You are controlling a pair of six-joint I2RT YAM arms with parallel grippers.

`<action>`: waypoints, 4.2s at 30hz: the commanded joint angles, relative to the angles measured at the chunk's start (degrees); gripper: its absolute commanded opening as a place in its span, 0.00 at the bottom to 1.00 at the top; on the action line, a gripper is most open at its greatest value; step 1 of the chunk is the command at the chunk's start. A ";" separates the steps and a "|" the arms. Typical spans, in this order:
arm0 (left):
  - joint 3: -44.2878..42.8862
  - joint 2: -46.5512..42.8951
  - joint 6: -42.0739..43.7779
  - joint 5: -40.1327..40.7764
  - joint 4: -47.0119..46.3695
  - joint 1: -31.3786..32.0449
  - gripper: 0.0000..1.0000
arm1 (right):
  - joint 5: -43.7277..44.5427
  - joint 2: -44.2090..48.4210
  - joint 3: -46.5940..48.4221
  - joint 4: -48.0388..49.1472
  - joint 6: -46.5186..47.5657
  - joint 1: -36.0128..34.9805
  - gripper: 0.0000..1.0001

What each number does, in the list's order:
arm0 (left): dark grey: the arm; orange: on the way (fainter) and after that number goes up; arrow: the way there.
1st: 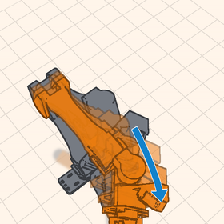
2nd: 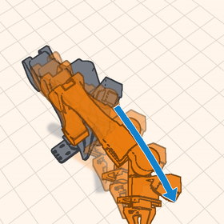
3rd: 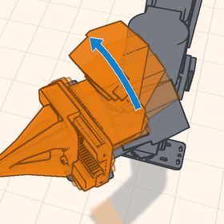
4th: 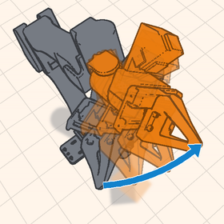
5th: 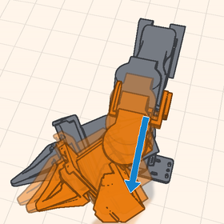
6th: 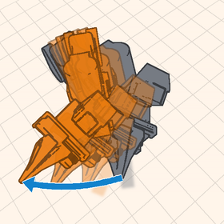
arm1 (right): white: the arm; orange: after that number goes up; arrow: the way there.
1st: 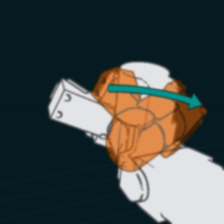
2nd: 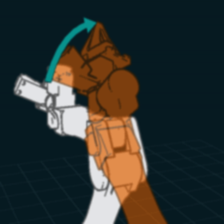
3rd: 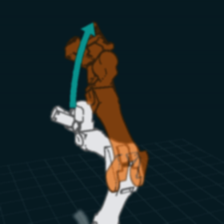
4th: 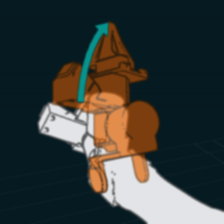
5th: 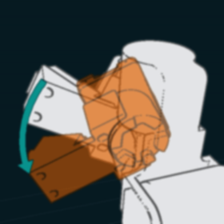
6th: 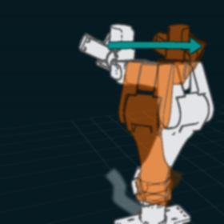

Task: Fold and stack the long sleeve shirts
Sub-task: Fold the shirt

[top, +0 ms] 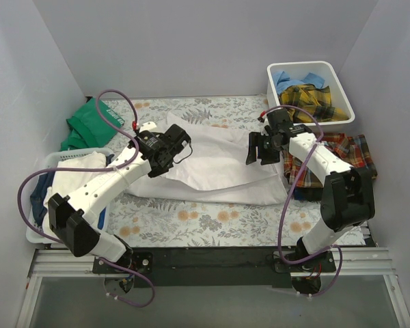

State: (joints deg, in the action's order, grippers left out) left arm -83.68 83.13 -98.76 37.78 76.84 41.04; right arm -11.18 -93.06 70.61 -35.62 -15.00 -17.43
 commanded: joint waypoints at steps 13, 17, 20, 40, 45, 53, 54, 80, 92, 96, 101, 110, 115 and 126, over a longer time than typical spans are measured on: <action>1.33 -1.67 -2.23 2.39 2.70 -2.28 0.00 | 6.17 3.14 -7.24 0.99 2.26 -0.06 0.68; -0.17 0.27 -1.09 2.30 1.74 -2.36 0.00 | 6.34 5.43 -7.42 0.99 3.14 0.03 0.68; -0.70 0.89 -0.38 2.74 1.65 -2.36 0.00 | 7.31 6.57 -6.98 0.90 3.49 -0.06 0.69; -3.51 4.49 5.77 3.88 -2.83 -6.67 0.00 | 9.33 8.59 -16.12 -1.03 2.17 -0.15 0.27; -0.97 5.90 7.18 2.21 -4.94 -7.99 0.01 | 10.74 9.29 -16.38 -2.18 2.08 -0.15 0.14; 8.16 9.06 7.00 -1.74 -8.98 -8.78 0.01 | 10.83 9.47 -16.38 -2.88 2.79 -0.15 0.11; 9.05 9.15 7.00 -1.74 -9.25 -8.87 0.01 | 10.83 9.47 -16.38 -2.97 2.70 -0.15 0.11; 1.94 15.75 9.81 2.39 -11.00 -12.21 0.00 | 13.03 10.00 -16.91 -2.35 0.77 -0.06 0.03; 9.67 17.85 8.50 -0.51 -12.94 -14.05 0.27 | 11.71 10.00 -17.87 -1.65 0.77 -0.06 0.10; 8.80 18.99 8.85 -0.78 -12.33 -17.03 0.53 | 12.15 11.40 -17.44 -1.82 0.94 -0.06 0.39; 4.15 16.89 11.21 -1.91 -13.02 -17.66 0.59 | 13.90 15.70 -13.67 -1.83 0.94 -0.06 0.59; 3.08 16.79 21.77 -17.64 -24.80 -13.18 0.55 | 9.79 12.48 -6.63 -0.07 1.91 -1.63 0.60; 4.75 21.19 18.44 -22.57 -26.73 -10.10 0.56 | 7.32 6.58 -4.17 0.54 2.52 -6.12 0.58; 12.65 24.62 10.35 -20.55 -20.06 -10.54 0.60 | 1.25 -0.63 -11.28 2.57 2.88 -9.46 0.56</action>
State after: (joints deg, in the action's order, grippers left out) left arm -74.70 108.66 -84.64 17.30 52.97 31.03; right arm -7.68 -92.60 61.95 -33.87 -13.08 -26.28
